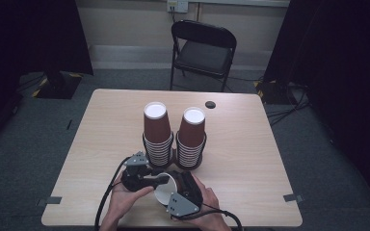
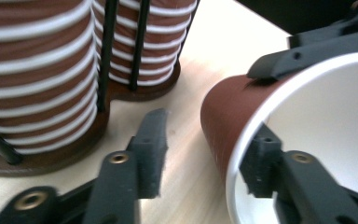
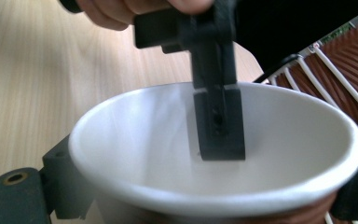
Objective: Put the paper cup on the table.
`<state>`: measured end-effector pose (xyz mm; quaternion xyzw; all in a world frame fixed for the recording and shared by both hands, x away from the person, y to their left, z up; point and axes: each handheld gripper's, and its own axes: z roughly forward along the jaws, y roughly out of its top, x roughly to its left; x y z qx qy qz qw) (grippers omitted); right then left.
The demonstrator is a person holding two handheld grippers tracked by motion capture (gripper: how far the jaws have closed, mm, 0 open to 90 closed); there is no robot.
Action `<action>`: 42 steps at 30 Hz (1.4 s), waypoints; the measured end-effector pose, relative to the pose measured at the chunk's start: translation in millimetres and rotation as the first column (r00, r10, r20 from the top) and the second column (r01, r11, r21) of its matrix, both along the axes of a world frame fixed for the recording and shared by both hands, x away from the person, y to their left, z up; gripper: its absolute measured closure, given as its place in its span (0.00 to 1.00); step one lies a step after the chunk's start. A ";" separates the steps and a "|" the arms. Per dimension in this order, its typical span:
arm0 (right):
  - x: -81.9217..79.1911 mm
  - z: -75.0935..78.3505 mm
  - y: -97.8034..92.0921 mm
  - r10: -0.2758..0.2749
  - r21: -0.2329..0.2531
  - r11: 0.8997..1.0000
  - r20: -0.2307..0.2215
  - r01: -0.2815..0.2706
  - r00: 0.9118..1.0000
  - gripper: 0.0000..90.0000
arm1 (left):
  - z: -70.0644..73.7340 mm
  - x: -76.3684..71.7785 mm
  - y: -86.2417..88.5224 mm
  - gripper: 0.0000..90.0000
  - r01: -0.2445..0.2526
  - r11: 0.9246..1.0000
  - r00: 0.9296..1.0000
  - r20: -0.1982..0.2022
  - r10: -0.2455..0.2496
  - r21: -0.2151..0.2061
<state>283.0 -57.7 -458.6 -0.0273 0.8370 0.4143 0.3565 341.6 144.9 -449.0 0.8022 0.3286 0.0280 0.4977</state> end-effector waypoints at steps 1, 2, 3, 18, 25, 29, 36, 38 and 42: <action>0.8 0.4 -1.4 -0.003 0.014 1.000 -0.014 0.003 1.000 0.12 | 0.7 -1.2 0.8 0.58 -0.006 1.000 1.000 0.019 0.006 -0.002; 1.6 0.8 -2.7 -0.001 0.026 1.000 -0.023 0.002 1.000 0.12 | 1.3 -2.3 1.4 0.57 -0.010 1.000 1.000 0.028 0.010 -0.007; 2.0 1.2 -3.9 -0.006 0.039 0.999 -0.034 0.007 0.999 0.12 | 1.8 -3.4 2.0 0.55 -0.017 1.000 0.999 0.042 0.017 -0.016; 13.5 -1.7 -28.4 -0.057 0.188 0.978 -0.178 0.091 0.982 0.12 | -3.9 -5.3 17.6 0.37 -0.063 0.989 0.991 0.112 0.078 -0.131; 20.9 -2.9 -38.9 -0.076 0.227 0.965 -0.247 0.134 0.966 0.12 | -7.9 -4.9 25.8 0.29 -0.130 0.981 0.982 0.117 0.147 -0.142; 23.1 -1.9 -46.0 -0.074 0.268 0.952 -0.270 0.149 0.960 0.12 | -13.1 -7.0 30.5 0.25 -0.164 0.973 0.975 0.126 0.185 -0.164; 25.6 0.4 -60.3 -0.082 0.340 0.920 -0.313 0.192 0.946 0.12 | -21.1 -14.3 32.0 0.17 -0.261 0.958 0.943 0.178 0.279 -0.120; 27.3 0.2 -65.2 -0.091 0.353 0.912 -0.321 0.209 0.943 0.12 | -23.7 -15.9 34.7 0.17 -0.261 0.957 0.942 0.184 0.281 -0.125; 31.5 1.1 -75.4 -0.099 0.400 0.884 -0.347 0.242 0.933 0.12 | -28.9 -20.0 39.5 0.17 -0.284 0.949 0.928 0.208 0.307 -0.137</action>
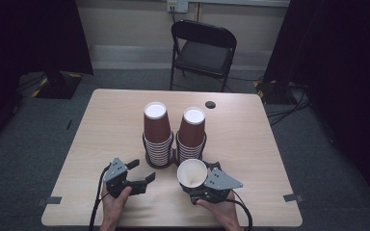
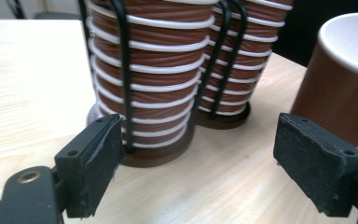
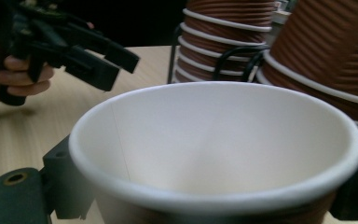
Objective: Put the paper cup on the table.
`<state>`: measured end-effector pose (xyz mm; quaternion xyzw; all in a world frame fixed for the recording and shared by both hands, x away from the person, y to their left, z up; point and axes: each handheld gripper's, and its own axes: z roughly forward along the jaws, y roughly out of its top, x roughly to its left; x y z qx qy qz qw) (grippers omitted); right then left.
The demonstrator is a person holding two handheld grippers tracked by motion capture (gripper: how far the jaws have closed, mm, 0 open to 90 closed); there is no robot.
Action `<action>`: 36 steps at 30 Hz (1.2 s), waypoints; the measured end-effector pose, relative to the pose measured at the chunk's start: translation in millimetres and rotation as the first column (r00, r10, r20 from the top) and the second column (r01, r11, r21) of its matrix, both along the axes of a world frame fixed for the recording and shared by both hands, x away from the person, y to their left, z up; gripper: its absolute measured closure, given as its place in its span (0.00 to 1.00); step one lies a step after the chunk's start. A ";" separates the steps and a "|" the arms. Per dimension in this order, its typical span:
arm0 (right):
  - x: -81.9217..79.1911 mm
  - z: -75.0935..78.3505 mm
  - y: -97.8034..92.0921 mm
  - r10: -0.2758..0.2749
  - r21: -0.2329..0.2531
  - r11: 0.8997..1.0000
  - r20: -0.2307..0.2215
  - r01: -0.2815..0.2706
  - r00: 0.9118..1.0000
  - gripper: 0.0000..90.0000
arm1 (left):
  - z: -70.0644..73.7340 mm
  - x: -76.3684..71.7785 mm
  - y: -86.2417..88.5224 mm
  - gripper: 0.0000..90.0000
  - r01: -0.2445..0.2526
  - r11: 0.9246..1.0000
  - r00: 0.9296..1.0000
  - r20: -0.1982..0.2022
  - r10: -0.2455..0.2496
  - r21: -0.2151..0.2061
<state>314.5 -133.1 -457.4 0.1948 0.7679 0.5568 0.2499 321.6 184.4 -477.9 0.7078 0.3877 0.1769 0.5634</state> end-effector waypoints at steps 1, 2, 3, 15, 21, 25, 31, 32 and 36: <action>0.7 0.5 -2.5 -0.010 0.008 1.000 -0.006 0.010 1.000 0.12 | -1.2 -1.4 1.3 0.17 0.003 1.000 1.000 0.005 -0.003 0.004; 1.5 1.1 -5.0 -0.022 0.016 1.000 -0.010 0.022 1.000 0.12 | -2.3 -3.0 2.2 0.17 0.000 1.000 1.000 0.015 0.000 0.012; 2.2 1.8 -7.6 -0.034 0.019 0.999 -0.010 0.035 0.999 0.12 | -3.6 -4.9 3.0 0.17 0.002 1.000 1.000 0.024 -0.002 0.009; 16.6 16.6 -40.5 -0.173 0.116 0.978 -0.021 0.174 0.985 0.12 | -12.2 -16.2 1.0 0.17 -0.043 0.998 0.996 0.081 0.038 0.052; 33.7 21.4 -56.4 -0.217 0.166 0.961 -0.047 0.222 0.975 0.12 | -15.1 -17.3 -2.6 0.17 -0.061 0.996 0.994 0.093 0.054 0.072; 41.3 24.8 -64.3 -0.254 0.193 0.947 -0.048 0.259 0.966 0.12 | -16.9 -18.9 -5.2 0.17 -0.069 0.995 0.993 0.098 0.062 0.075; 54.3 26.8 -72.3 -0.288 0.218 0.930 -0.064 0.295 0.955 0.12 | -16.4 -19.8 -6.3 0.18 -0.069 0.995 0.992 0.112 0.060 0.074; 55.9 26.5 -73.2 -0.292 0.219 0.929 -0.065 0.299 0.954 0.12 | -15.9 -20.3 -6.3 0.18 -0.070 0.995 0.991 0.118 0.061 0.074; 65.1 25.2 -75.7 -0.313 0.225 0.919 -0.076 0.322 0.947 0.12 | -16.0 -21.1 -6.9 0.18 -0.071 0.995 0.990 0.126 0.062 0.071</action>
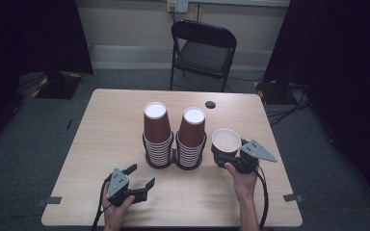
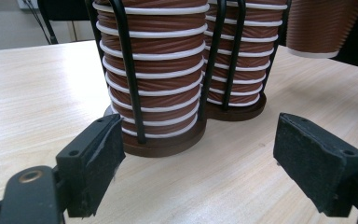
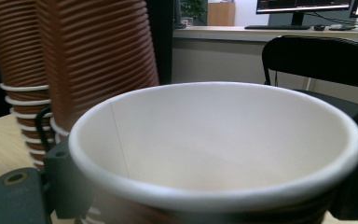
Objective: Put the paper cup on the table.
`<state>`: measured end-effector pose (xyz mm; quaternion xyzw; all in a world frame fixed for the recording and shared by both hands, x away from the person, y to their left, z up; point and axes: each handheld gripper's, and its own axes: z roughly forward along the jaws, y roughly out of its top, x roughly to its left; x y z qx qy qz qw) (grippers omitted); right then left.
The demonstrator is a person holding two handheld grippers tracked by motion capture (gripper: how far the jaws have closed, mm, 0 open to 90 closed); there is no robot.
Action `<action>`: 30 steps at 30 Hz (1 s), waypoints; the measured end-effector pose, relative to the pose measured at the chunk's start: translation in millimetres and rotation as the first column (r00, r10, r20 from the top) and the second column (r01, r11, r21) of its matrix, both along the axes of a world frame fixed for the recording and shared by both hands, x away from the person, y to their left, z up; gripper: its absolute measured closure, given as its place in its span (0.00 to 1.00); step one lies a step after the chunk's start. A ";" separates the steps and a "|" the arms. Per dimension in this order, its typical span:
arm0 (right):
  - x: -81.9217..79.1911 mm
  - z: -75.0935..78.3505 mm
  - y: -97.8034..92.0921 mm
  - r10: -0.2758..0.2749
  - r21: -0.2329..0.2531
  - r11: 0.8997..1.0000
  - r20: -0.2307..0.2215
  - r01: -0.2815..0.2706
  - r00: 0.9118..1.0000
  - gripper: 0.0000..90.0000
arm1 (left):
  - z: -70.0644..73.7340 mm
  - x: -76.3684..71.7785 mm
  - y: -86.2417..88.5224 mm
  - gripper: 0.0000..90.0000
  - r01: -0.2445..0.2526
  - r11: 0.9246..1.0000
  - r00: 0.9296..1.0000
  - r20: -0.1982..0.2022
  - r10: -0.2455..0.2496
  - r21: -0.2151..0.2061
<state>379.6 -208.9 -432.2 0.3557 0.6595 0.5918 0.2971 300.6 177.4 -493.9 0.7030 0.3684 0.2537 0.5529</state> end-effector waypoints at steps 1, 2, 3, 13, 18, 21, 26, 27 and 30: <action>2.4 -0.2 -0.6 -0.006 -0.003 1.000 0.000 0.006 1.000 0.12 | -0.4 -0.4 -0.5 0.18 -0.001 1.000 1.000 0.003 0.001 -0.003; 4.8 -0.7 -0.8 -0.015 -0.001 1.000 0.003 0.015 1.000 0.12 | -0.7 -0.7 -0.6 0.18 0.001 1.000 1.000 0.006 -0.001 -0.004; 7.5 -1.4 -1.2 -0.022 0.004 1.000 0.002 0.022 1.000 0.12 | -1.2 -0.9 -1.1 0.18 0.000 1.000 1.000 0.009 0.000 -0.005; 34.2 -14.3 -5.8 -0.094 0.010 0.996 -0.019 0.094 0.995 0.12 | -2.1 -3.7 -1.4 0.17 -0.023 1.000 0.999 0.021 0.024 -0.013; 44.4 -22.1 -8.4 -0.119 0.003 0.993 -0.020 0.119 0.993 0.12 | -2.5 -5.7 -0.5 0.17 -0.035 0.999 0.999 0.038 0.036 -0.021; 49.4 -26.6 -8.9 -0.125 0.001 0.992 -0.025 0.125 0.992 0.12 | -2.6 -6.0 -0.5 0.17 -0.046 0.999 0.998 0.039 0.047 -0.024; 62.5 -31.8 -4.6 -0.116 -0.020 0.993 -0.039 0.115 0.993 0.11 | -2.9 -8.1 -0.5 0.17 -0.055 0.998 0.997 0.053 0.057 -0.029; 65.8 -32.8 -3.9 -0.110 -0.019 0.994 -0.038 0.110 0.993 0.11 | -2.9 -8.2 -0.6 0.17 -0.059 0.998 0.997 0.053 0.061 -0.029; 71.5 -36.9 -3.4 -0.118 -0.031 0.993 -0.044 0.116 0.992 0.11 | -2.9 -8.6 -1.2 0.17 -0.071 0.997 0.996 0.057 0.072 -0.024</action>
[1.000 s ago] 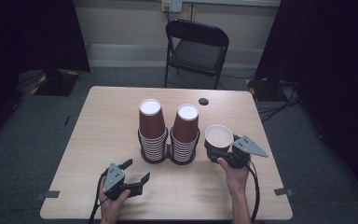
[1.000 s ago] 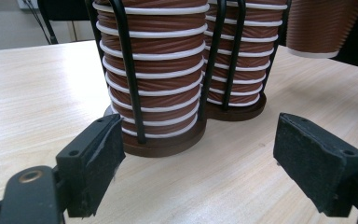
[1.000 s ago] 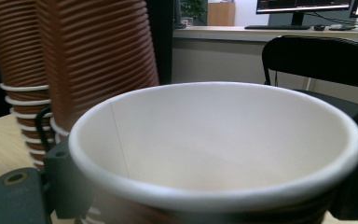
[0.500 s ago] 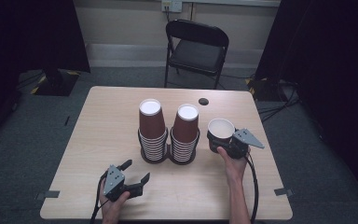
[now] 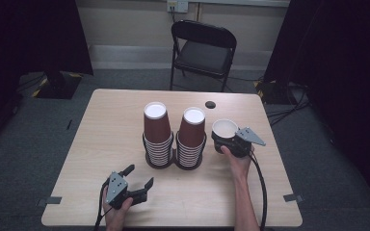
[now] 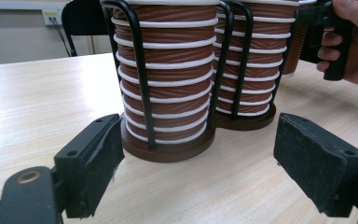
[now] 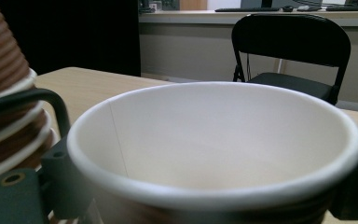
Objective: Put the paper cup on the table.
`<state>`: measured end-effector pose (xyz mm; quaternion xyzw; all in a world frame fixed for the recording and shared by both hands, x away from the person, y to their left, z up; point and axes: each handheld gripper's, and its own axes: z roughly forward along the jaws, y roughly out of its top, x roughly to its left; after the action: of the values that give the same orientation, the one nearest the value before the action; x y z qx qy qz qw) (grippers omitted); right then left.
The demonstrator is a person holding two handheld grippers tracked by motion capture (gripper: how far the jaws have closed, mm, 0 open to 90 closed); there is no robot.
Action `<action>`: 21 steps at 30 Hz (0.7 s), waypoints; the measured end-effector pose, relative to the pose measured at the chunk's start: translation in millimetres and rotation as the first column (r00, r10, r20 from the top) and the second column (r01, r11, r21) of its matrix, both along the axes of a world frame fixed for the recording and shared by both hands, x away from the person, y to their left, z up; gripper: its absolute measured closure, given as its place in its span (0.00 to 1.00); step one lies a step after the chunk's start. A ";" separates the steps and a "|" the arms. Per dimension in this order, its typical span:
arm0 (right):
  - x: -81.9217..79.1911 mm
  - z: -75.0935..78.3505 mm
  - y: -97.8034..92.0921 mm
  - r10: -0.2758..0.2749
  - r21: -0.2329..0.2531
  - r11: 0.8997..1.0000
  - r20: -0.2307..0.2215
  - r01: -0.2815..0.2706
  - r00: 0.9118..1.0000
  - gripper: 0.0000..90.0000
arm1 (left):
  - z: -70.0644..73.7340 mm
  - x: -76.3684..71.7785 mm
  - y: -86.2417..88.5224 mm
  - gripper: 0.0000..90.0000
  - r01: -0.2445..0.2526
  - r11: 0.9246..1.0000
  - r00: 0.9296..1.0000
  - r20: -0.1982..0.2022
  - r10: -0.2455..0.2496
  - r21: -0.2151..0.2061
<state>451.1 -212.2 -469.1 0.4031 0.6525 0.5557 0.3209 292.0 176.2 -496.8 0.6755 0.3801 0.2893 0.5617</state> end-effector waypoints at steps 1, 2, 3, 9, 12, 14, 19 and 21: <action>1.1 -1.6 -0.5 -0.001 0.000 1.000 -0.005 0.001 1.000 0.11 | 0.0 -0.2 0.0 0.17 0.000 1.000 1.000 0.003 0.000 0.001; 2.3 -3.4 -1.0 -0.001 0.002 1.000 -0.007 0.001 1.000 0.11 | -0.1 -0.2 0.1 0.17 0.000 1.000 1.000 0.003 0.000 0.000; 3.0 -5.0 -1.4 -0.008 -0.003 1.000 -0.011 0.008 1.000 0.11 | -0.1 -0.2 0.2 0.17 -0.001 1.000 1.000 0.003 0.001 -0.003; 2.7 -12.4 -5.2 -0.017 0.013 1.000 -0.021 0.017 1.000 0.11 | -0.2 -0.6 0.4 0.17 -0.005 1.000 1.000 0.006 0.005 -0.006; -0.6 -11.9 -7.2 -0.018 0.017 1.000 -0.037 0.019 0.999 0.11 | -0.1 -0.5 0.1 0.18 -0.004 1.000 1.000 0.005 0.004 0.000; -3.0 -11.9 -8.9 -0.015 0.014 1.000 -0.042 0.015 0.999 0.11 | -0.1 -0.3 0.5 0.18 -0.004 1.000 1.000 0.004 0.004 -0.005; -8.3 -11.1 -9.6 -0.014 -0.016 1.000 -0.052 0.013 0.999 0.10 | -0.1 -0.7 -0.2 0.18 0.002 1.000 1.000 0.010 -0.003 0.004; -9.0 -10.9 -10.3 -0.021 -0.021 1.000 -0.061 0.019 0.998 0.10 | 0.0 -1.1 -1.5 0.18 0.008 1.000 1.000 0.013 -0.008 0.017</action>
<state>442.2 -222.5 -480.0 0.4232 0.6635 0.5332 0.3104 290.9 174.7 -496.8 0.6800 0.3714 0.2948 0.5593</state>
